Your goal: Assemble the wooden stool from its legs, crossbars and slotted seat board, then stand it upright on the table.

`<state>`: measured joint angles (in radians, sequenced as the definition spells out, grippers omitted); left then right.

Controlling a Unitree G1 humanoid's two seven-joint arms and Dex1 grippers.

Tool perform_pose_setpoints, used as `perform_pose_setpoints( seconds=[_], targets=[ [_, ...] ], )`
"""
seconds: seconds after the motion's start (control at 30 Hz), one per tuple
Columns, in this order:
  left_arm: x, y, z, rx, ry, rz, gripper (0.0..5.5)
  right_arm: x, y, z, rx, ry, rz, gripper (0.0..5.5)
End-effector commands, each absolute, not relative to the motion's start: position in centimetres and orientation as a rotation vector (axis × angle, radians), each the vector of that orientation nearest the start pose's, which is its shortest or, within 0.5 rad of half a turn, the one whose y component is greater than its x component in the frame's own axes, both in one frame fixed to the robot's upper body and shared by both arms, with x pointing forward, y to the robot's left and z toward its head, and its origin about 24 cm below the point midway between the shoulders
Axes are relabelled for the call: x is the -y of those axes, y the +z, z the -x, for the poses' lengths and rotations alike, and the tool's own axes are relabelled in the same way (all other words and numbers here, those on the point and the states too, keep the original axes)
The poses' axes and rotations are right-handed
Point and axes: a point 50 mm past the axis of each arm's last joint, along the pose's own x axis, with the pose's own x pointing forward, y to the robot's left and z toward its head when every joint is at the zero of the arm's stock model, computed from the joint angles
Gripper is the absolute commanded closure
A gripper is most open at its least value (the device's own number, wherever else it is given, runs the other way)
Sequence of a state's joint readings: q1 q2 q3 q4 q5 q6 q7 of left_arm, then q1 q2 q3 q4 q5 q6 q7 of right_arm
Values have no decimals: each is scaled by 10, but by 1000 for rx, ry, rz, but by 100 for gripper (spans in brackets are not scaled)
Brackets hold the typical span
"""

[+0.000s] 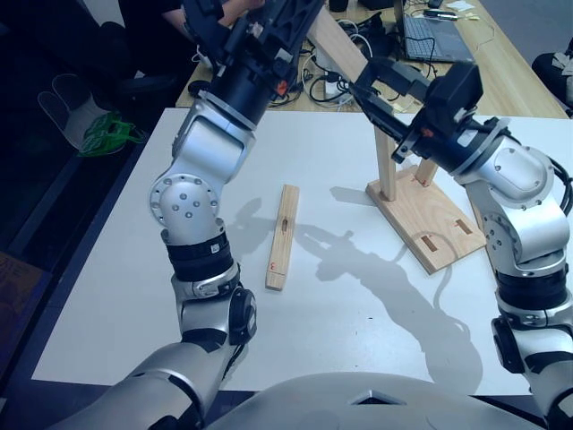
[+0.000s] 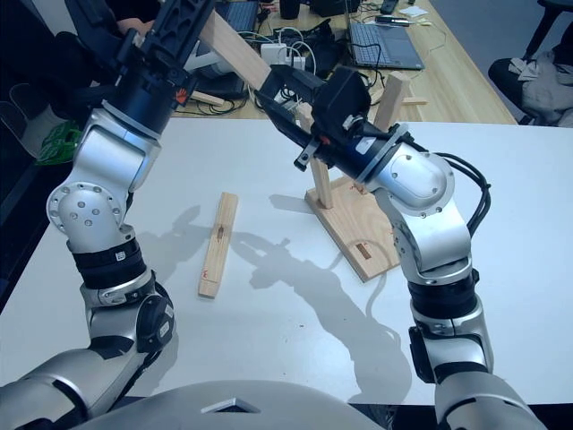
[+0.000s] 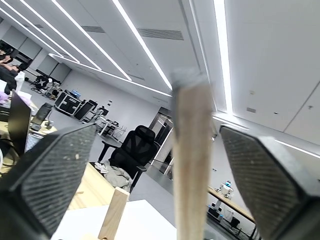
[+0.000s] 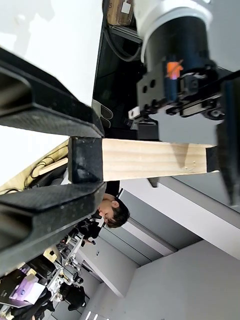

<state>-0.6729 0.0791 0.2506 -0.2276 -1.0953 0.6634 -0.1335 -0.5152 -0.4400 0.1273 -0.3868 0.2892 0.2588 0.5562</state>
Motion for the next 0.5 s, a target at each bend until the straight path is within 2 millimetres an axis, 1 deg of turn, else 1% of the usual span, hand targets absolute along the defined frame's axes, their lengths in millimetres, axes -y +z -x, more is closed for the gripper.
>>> perform_pose_setpoints(
  seconds=[0.03, 0.2, 0.27, 0.3, 0.33, 0.5],
  targets=[
    [-116, 242, -305, 266, -755, 791, 164, 109, 232, -272, 518, 858, 379, 421],
    [-119, 240, -308, 265, -724, 790, 236, 112, 231, -274, 516, 834, 399, 421],
    [-120, 240, -308, 268, -715, 798, 275, 113, 231, -275, 516, 830, 404, 421],
    [-120, 240, -307, 268, -716, 792, 285, 113, 230, -275, 515, 830, 409, 421],
    [-119, 240, -307, 268, -718, 788, 310, 113, 230, -275, 513, 830, 413, 421],
    [-118, 239, -306, 266, -720, 787, 389, 113, 228, -276, 507, 833, 422, 421]
  ],
)
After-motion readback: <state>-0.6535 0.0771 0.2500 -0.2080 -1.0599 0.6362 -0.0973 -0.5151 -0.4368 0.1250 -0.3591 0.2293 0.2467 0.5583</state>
